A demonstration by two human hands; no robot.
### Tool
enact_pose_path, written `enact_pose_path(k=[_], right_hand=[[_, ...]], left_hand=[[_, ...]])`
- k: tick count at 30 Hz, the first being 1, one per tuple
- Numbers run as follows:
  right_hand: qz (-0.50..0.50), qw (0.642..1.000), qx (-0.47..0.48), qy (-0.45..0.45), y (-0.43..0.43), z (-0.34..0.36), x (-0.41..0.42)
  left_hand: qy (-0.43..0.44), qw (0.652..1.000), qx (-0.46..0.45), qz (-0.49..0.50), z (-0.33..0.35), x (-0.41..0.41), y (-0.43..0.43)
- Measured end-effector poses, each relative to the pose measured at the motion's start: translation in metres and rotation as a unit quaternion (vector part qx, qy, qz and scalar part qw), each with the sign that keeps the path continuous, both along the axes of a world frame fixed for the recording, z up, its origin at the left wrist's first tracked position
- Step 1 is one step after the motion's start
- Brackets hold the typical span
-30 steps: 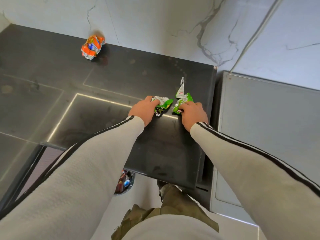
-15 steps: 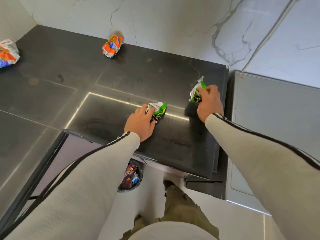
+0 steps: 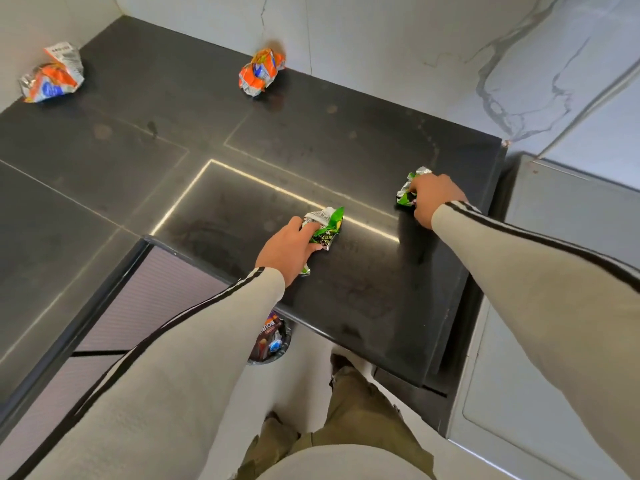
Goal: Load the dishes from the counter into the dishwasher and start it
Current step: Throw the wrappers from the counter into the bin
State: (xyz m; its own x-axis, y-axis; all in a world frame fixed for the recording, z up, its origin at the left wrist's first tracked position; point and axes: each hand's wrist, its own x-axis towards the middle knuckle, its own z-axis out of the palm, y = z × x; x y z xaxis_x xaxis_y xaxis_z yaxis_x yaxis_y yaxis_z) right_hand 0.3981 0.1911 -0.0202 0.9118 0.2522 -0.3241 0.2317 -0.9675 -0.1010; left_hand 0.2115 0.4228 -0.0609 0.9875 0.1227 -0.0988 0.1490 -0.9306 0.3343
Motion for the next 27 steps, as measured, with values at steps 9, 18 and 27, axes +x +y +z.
enact_pose_path(k=[9, 18, 27], right_hand=[[0.086, 0.993, -0.008, -0.076, 0.025, -0.011, -0.064], [0.141, 0.956, 0.224, -0.130, 0.161, -0.017, -0.233], [0.229, 0.942, 0.226, -0.093, 0.214, -0.095, -0.357]], left_hand=[[-0.045, 0.994, -0.049, 0.086, 0.012, -0.039, 0.027], [-0.066, 0.986, -0.054, 0.144, 0.013, -0.176, 0.115], [0.044, 0.971, -0.100, 0.212, -0.045, -0.293, 0.158]])
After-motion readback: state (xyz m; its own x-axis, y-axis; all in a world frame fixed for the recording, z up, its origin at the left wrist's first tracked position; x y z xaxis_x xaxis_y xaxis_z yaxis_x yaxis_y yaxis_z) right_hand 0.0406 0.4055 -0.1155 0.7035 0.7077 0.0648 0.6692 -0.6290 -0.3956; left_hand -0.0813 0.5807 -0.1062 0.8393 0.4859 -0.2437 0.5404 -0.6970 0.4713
